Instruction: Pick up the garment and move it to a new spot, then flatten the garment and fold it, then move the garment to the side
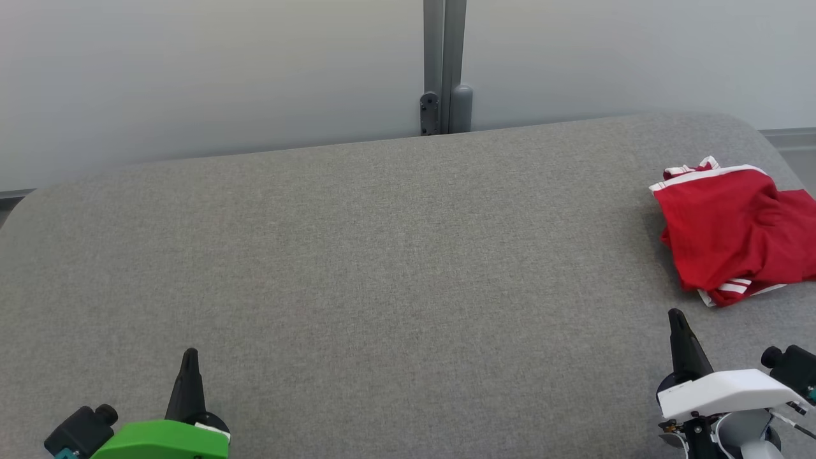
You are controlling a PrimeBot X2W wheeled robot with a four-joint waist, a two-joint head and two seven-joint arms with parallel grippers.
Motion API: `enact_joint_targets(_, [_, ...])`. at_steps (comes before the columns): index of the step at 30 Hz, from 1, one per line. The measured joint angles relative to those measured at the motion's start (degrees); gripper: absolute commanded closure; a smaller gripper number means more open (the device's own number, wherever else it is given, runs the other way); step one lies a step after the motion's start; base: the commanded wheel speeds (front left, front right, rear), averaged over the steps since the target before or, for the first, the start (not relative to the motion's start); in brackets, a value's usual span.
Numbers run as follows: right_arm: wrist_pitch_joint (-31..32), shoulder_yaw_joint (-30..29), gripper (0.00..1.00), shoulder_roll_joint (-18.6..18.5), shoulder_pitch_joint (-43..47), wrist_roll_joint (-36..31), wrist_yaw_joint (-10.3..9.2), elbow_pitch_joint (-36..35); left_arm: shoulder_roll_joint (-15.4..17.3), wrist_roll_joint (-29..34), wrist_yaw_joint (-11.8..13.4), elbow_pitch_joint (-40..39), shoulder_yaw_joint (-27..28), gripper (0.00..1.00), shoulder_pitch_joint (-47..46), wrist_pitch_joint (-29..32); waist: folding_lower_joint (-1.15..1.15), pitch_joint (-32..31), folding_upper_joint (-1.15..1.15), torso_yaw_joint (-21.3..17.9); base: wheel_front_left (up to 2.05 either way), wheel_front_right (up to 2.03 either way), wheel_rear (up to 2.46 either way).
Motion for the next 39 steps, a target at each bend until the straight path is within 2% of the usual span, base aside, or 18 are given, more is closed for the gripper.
enact_joint_targets(21, [3.71, -0.35, 1.0, -0.11, -1.99, 16.28, -0.01, 0.23, 0.01, -13.83, -0.55, -0.12, 1.7, 1.0, -2.25, 3.65, 0.0, 0.26, 0.0, 0.35, 0.0, 0.0, 0.0])
enact_joint_targets(39, [6.32, -0.57, 1.0, -0.18, -3.27, 27.37, -0.02, 0.37, 0.02, -23.45, -1.01, -0.2, 2.81, 1.0, -4.04, 6.34, 0.0, 0.47, 0.0, 0.64, 0.0, 0.0, 0.0])
